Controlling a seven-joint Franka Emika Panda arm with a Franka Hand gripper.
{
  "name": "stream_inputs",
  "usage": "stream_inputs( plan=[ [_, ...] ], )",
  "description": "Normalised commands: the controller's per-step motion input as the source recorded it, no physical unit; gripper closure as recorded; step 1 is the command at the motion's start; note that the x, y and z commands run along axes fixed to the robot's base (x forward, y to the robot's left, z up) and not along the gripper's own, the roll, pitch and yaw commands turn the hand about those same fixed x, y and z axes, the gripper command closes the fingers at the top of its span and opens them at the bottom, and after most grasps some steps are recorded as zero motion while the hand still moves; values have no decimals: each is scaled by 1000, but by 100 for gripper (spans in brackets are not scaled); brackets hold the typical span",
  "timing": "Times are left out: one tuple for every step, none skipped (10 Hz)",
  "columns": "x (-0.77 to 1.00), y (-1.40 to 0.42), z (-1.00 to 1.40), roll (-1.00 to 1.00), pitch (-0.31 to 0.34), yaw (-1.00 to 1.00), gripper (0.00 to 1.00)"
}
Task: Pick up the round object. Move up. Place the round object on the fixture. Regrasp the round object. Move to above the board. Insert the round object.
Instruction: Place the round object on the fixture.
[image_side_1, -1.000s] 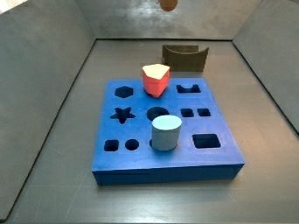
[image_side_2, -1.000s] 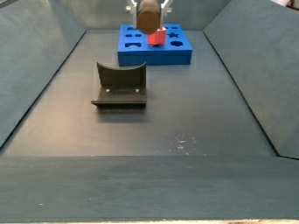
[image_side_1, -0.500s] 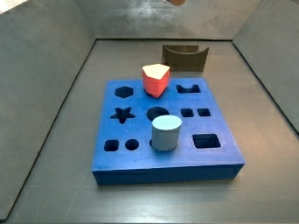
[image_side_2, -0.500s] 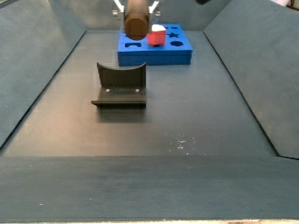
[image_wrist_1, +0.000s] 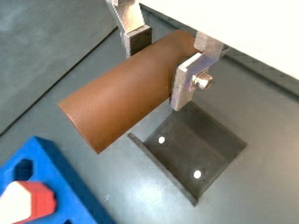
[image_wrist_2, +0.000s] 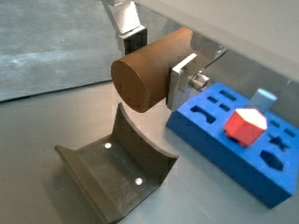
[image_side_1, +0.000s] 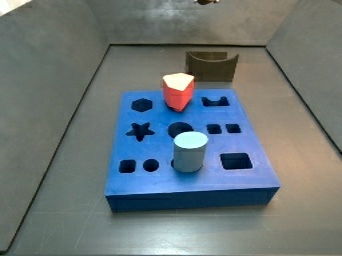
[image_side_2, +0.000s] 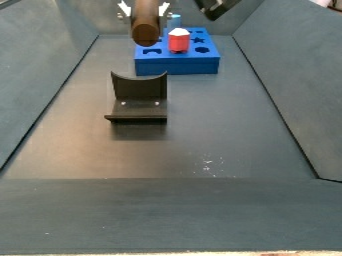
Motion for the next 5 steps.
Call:
stream_inputs(
  plan=[
    [330, 62, -16, -796, 295, -131, 100],
    [252, 54, -15, -515, 221, -144, 100],
    [221, 50, -13, -436, 188, -146, 100],
    [146, 48, -16, -346, 146, -144, 100],
    [129, 81, -1000, -1000, -32, -124, 100]
  ],
)
